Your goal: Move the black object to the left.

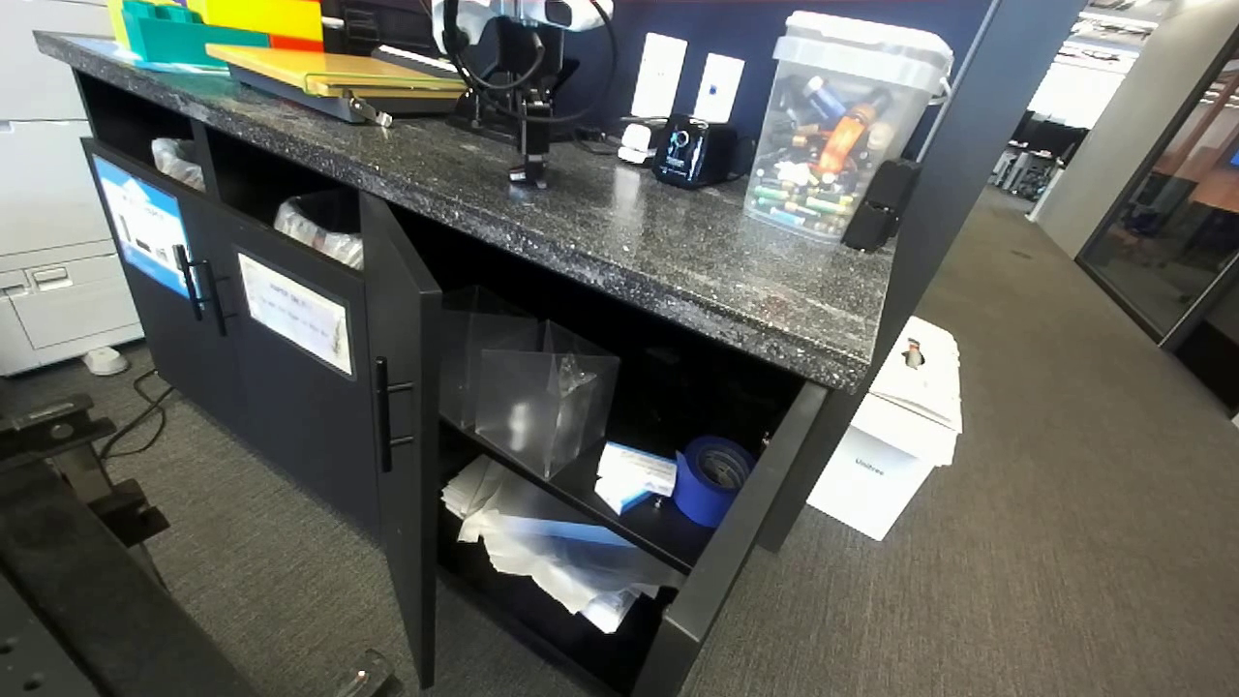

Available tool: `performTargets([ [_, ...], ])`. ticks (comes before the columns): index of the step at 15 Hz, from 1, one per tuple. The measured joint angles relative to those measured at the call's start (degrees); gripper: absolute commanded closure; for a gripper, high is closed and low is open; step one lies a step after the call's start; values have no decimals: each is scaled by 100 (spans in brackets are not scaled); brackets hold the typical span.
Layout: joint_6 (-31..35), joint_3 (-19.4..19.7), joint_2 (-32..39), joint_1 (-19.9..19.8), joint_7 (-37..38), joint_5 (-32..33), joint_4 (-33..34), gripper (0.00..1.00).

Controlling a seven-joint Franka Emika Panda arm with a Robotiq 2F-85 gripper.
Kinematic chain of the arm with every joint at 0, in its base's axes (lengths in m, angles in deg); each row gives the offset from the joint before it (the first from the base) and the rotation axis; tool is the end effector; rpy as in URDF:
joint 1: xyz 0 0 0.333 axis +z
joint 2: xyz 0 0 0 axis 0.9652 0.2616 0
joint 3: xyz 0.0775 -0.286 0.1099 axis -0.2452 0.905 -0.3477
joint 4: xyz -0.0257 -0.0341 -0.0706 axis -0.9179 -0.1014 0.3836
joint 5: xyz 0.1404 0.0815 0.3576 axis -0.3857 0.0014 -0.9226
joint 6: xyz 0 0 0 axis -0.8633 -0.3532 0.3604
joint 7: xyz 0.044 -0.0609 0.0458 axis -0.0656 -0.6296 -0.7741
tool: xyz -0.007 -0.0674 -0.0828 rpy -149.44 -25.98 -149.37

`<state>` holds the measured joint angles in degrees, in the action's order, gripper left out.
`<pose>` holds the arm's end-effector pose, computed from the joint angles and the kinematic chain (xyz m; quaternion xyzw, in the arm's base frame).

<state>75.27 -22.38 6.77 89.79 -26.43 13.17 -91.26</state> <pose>0.8061 0.2080 0.2460 -0.9304 0.3414 -0.1107 0.0749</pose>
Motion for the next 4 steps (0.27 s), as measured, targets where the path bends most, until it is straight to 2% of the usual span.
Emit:
performTargets([
  [1,-2,-52,-52,-5,-29,-13,3,5],
  [2,-4,-63,-98,-3,-35,-6,-6,0],
  [4,1,-60,-89,-4,-35,-4,-31,0],
])
